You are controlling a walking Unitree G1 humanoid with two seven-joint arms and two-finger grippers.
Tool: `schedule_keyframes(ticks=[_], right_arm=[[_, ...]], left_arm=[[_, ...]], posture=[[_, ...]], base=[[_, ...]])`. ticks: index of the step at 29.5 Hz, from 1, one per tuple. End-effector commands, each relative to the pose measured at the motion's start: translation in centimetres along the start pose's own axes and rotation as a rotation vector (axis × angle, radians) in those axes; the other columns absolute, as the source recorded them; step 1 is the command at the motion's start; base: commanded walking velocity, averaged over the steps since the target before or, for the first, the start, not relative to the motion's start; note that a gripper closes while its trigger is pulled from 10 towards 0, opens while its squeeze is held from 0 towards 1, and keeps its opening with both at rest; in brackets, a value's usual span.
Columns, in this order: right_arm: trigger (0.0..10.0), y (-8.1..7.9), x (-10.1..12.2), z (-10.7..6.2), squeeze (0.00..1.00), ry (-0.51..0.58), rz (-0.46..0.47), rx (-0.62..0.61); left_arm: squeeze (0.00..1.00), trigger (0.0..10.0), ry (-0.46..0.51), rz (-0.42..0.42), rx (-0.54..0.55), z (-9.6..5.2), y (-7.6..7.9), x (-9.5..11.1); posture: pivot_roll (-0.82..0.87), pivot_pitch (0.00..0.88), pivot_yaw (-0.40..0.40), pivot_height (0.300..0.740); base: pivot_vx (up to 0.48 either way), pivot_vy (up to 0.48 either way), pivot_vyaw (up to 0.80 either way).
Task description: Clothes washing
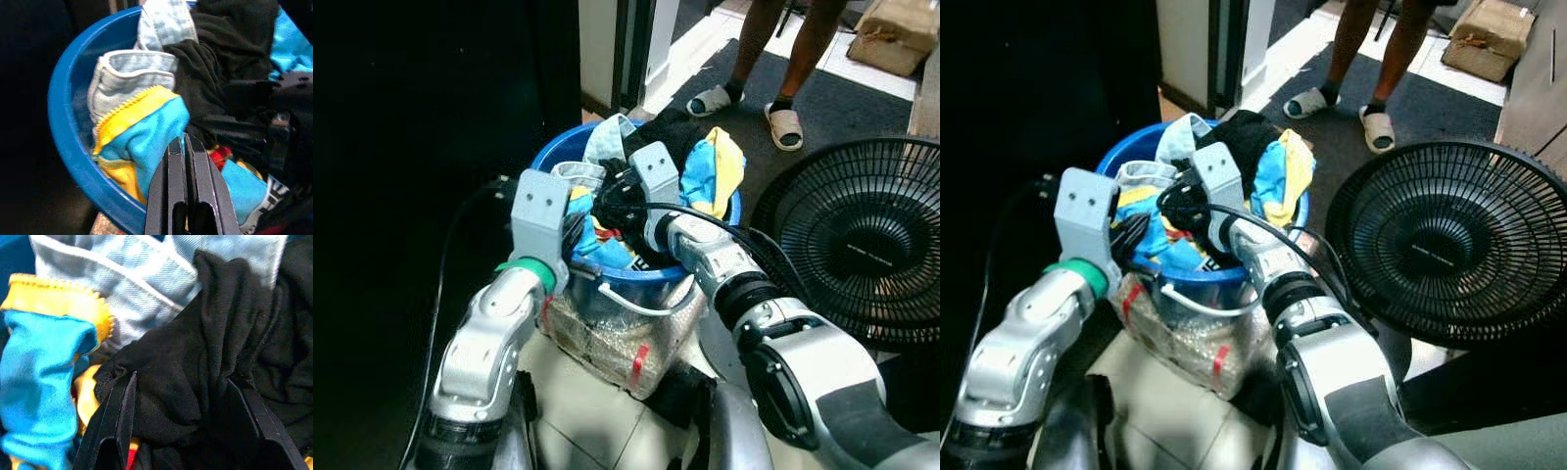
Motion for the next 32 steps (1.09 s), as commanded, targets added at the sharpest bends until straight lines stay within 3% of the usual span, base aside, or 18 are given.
schedule_keyframes(ticks=[1,4,5,6,16,32], right_arm=[[10.0,-0.3,-3.3,-0.3,0.0,-0.1,0.02,0.013],[10.0,-0.2,-3.6,-0.4,0.0,-0.108,0.02,0.012],[2.4,0.1,-4.0,-0.5,0.0,-0.119,0.019,-0.005],[0.0,0.4,-4.6,-0.7,0.0,-0.131,0.022,-0.019],[0.0,1.5,-5.2,-1.3,0.0,-0.103,0.063,-0.059],[0.0,2.6,-2.3,-1.6,0.0,0.073,0.118,-0.097]], left_arm=[[0.0,10.0,-0.024,-0.002,0.007,-0.3,0.1,-0.6],[0.0,10.0,-0.025,-0.003,0.008,-0.4,0.2,-0.7],[0.0,10.0,-0.026,-0.005,0.007,-0.3,0.2,-0.7],[0.0,10.0,-0.025,-0.007,0.006,-0.3,0.3,-0.7],[0.0,10.0,-0.029,-0.011,-0.012,-0.1,0.7,-0.7],[0.0,10.0,-0.038,-0.01,-0.026,0.0,1.0,-0.7]], posture=[[0.27,0.291,-0.045,0.48],[0.27,0.291,-0.045,0.48],[0.27,0.29,-0.045,0.48],[0.27,0.29,-0.042,0.48],[0.25,0.292,-0.026,0.48],[0.25,0.288,-0.007,0.48]], base=[[0.0,0.0,0.0],[0.0,0.0,0.0],[0.0,0.0,0.0],[0.0,0.0,0.0],[0.0,0.0,0.0],[0.0,0.0,0.0]])
Point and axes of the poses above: a point about 5 cm out from each wrist's last joint towards the gripper, its own z axis pointing out of the wrist towards the gripper, its own x axis along the axis of the wrist's last joint, y = z × x, the point moved 6 cm from there along z, pointing out of the wrist towards the gripper, and after that the axes turned 5 degrees about z, right-handed, at the moved point
